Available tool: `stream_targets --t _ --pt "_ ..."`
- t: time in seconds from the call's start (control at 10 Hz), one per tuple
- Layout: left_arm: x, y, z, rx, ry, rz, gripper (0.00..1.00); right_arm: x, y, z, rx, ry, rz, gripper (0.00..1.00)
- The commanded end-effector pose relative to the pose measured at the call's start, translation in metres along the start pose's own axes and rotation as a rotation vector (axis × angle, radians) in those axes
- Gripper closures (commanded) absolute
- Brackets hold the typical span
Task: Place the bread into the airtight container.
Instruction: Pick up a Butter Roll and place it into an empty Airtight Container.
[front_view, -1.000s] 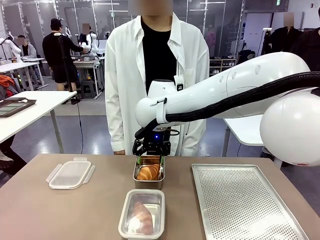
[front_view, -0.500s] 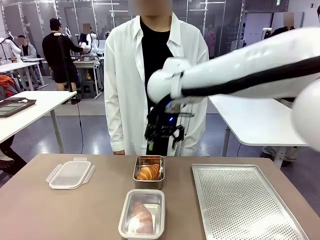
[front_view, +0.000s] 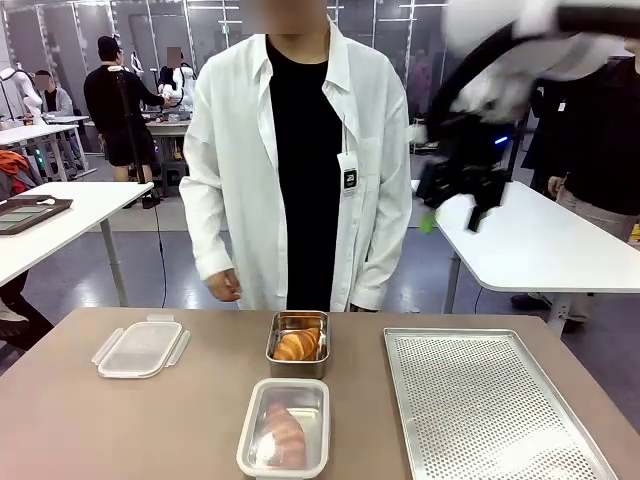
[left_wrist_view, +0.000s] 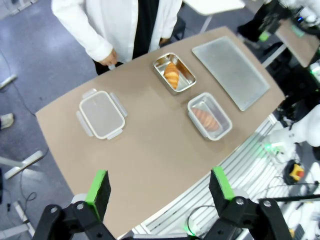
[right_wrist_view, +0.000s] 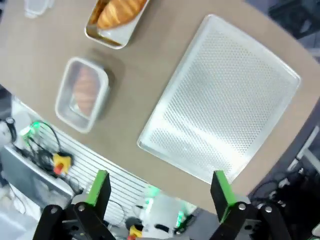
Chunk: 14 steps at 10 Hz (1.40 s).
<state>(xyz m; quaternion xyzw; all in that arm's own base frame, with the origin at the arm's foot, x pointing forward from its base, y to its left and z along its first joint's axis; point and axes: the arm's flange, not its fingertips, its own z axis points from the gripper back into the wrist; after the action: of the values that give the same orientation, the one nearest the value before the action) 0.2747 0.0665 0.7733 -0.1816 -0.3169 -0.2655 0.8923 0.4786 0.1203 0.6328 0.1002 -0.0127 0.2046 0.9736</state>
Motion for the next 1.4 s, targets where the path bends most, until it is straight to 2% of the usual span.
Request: stream_targets --t 0.0,0.2,0.5,0.7,0.8,1.3 --pt "0.000 -0.001 0.001 -0.016 0.002 -0.021 0.00 -0.066 -0.024 0.037 0.058 -0.151 0.048 0.00" --pt "0.000 -0.001 0.001 -0.016 0.002 -0.021 0.00 -0.142 -0.041 0.098 0.054 -0.256 0.085 0.00" --pt "0.000 -0.001 0.001 -0.016 0.002 -0.021 0.00 -0.208 -0.063 0.131 0.098 -0.319 0.065 0.00" --pt "0.000 -0.001 0.001 -0.016 0.002 -0.021 0.00 -0.217 -0.062 0.125 0.099 -0.339 0.015 0.00" --pt "0.000 -0.001 0.001 -0.016 0.002 -0.021 0.00 -0.219 -0.063 0.147 0.072 -0.323 0.042 0.00" --pt "0.000 -0.001 0.001 -0.016 0.002 -0.021 0.00 -0.219 -0.063 0.147 0.072 -0.323 0.042 0.00"
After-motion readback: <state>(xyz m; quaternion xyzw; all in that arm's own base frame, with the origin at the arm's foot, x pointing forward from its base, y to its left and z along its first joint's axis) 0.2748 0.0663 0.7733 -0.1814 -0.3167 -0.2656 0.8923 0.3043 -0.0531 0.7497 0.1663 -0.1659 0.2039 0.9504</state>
